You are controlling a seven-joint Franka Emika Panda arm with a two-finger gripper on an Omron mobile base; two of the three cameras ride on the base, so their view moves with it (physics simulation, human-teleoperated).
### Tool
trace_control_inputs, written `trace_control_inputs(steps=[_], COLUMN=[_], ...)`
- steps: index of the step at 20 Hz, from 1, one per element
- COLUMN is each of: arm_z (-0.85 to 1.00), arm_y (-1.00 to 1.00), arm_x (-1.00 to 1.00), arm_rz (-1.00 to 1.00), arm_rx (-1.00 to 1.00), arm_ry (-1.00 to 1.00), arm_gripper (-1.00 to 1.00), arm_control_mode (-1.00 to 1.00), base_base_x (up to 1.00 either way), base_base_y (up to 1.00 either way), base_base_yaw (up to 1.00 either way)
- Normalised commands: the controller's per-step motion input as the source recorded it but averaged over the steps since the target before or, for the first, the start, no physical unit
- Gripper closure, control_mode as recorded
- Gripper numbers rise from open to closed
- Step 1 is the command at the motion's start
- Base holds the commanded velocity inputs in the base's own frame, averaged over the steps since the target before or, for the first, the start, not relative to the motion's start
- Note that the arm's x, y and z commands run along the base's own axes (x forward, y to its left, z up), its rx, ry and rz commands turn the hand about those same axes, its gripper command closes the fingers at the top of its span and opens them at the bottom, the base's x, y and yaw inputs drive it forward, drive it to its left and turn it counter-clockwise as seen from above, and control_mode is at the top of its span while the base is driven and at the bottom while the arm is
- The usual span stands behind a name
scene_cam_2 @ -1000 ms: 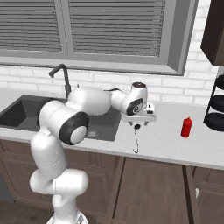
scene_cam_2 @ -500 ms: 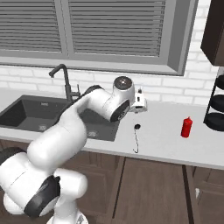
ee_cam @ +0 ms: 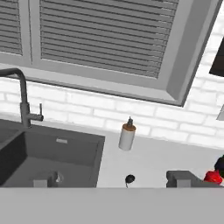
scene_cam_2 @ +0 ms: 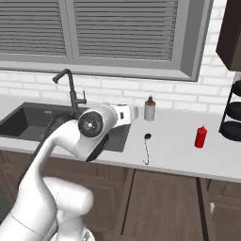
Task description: Pick the ladle from the drawer and place it on the counter.
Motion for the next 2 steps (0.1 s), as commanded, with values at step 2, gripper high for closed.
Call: trace_control_inputs(steps=[2], arm_z=[1.0], arm_y=[0.84], arm_x=[-0.87], arm_rz=[-0.04], arm_rx=[-0.06], arm_ry=[-0.39], arm_gripper=[-1.0], arm_control_mode=[-1.0], base_base_x=[0.0], base_base_y=[0.0], base_base_yaw=[0.0])
